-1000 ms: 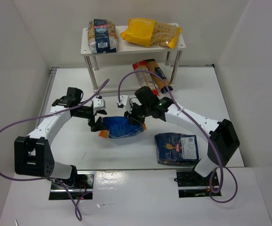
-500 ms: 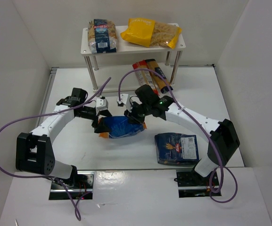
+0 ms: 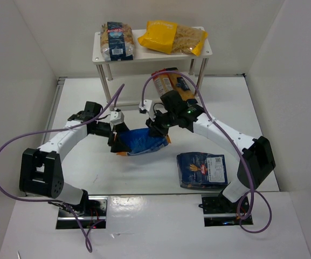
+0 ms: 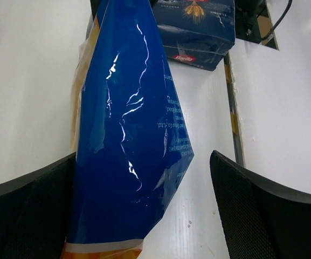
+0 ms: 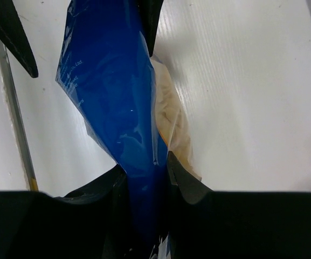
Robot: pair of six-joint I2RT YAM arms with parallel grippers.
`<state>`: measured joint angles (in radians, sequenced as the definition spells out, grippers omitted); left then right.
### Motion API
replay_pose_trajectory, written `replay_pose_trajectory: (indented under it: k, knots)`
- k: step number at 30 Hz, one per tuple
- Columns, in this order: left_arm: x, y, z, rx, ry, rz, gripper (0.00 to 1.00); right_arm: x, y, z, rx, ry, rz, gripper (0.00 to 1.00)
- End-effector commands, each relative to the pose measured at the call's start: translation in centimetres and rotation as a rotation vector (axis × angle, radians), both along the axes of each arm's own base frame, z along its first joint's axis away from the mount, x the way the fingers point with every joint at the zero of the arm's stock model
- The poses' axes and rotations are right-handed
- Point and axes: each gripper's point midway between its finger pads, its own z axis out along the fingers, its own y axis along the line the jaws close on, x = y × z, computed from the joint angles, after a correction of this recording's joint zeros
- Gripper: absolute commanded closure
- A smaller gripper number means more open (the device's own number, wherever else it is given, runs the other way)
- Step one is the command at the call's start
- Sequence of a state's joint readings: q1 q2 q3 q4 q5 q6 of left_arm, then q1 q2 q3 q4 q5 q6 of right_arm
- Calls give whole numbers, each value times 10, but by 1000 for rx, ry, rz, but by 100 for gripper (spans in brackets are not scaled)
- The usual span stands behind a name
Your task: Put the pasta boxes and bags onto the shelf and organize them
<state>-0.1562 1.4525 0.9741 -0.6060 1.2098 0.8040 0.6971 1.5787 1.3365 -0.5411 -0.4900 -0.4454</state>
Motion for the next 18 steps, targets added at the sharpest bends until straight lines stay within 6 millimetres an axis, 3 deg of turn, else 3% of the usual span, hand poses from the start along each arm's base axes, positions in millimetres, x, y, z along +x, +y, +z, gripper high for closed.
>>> replay_pose_trajectory:
  k: [1, 8, 13, 18]
  knots:
    - [-2, -8, 10, -77, 11, -29, 0, 10, 18, 97, 242, -154, 44, 100]
    - [18, -8, 6, -43, -7, 40, 0, 3, 21, 102, 263, -131, 74, 100]
    - [33, -8, -13, 34, 7, 106, 0, 1, 23, 99, 266, -116, 88, 100]
    - [34, -15, -14, 40, 25, 94, 0, 0, 22, 97, 261, -109, 88, 100]
